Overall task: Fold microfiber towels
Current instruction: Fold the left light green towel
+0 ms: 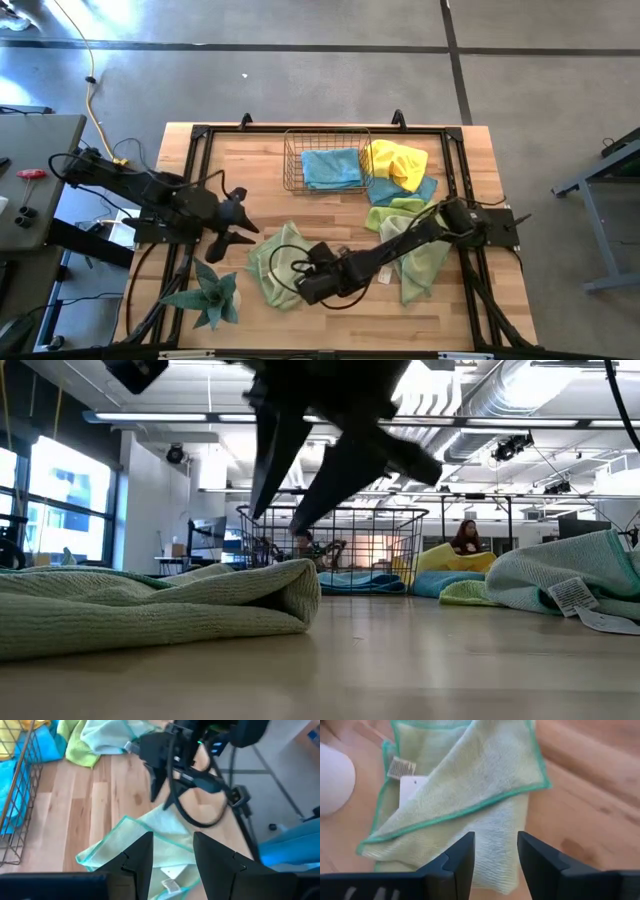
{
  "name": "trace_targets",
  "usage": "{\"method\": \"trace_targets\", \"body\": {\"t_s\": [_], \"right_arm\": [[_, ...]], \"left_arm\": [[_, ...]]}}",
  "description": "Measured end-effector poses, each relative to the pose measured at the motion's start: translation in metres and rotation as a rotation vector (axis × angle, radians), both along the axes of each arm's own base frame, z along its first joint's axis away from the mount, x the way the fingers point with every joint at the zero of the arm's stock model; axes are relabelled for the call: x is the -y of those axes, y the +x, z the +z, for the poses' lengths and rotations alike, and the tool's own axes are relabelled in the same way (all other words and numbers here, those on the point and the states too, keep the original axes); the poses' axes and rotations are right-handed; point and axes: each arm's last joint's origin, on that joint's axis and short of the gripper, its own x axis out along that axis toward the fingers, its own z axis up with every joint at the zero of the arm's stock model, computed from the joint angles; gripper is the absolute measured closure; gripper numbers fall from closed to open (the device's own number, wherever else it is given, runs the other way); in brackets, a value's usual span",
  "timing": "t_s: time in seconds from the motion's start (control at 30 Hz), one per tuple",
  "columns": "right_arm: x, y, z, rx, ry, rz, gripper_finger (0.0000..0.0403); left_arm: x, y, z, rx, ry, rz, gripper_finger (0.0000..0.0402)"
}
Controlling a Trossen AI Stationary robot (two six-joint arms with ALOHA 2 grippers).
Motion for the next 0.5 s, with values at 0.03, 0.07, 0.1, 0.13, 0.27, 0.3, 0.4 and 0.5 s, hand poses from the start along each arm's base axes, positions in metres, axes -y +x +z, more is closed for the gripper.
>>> {"method": "trace_targets", "body": {"t_s": [0.03, 0.07, 0.1, 0.13, 0.27, 0.3, 0.4, 0.5], "right_arm": [[-0.001, 0.001, -0.006, -0.011, 0.005, 0.008, 0.0266], [-0.001, 0.001, -0.012, -0.024, 0.005, 0.020, 0.0268], [-0.001, 0.002, -0.016, -0.031, -0.002, 0.033, 0.0269], [-0.001, 0.002, -0.017, -0.040, -0.008, 0.036, 0.0269], [0.002, -0.004, -0.019, -0.123, -0.061, 0.085, 0.0270], [0.003, -0.007, -0.020, -0.156, -0.075, 0.100, 0.0270], [0.005, -0.011, -0.021, -0.218, -0.097, 0.129, 0.0270], [0.004, -0.012, -0.021, -0.226, -0.135, 0.173, 0.0270]], "left_arm": [[0.000, 0.002, -0.005, -0.007, 0.002, 0.009, 0.0271], [0.001, 0.004, -0.012, -0.025, 0.002, 0.019, 0.0271], [0.001, 0.007, -0.018, -0.035, 0.001, 0.027, 0.0271], [0.002, 0.010, -0.023, -0.039, 0.000, 0.032, 0.0271], [0.004, 0.023, -0.040, -0.043, 0.016, 0.026, 0.0271], [0.005, 0.028, -0.043, -0.036, 0.025, 0.020, 0.0271], [0.008, 0.041, -0.057, -0.049, 0.041, 0.011, 0.0271], [0.010, 0.053, -0.071, -0.079, 0.061, 0.012, 0.0271]]}}
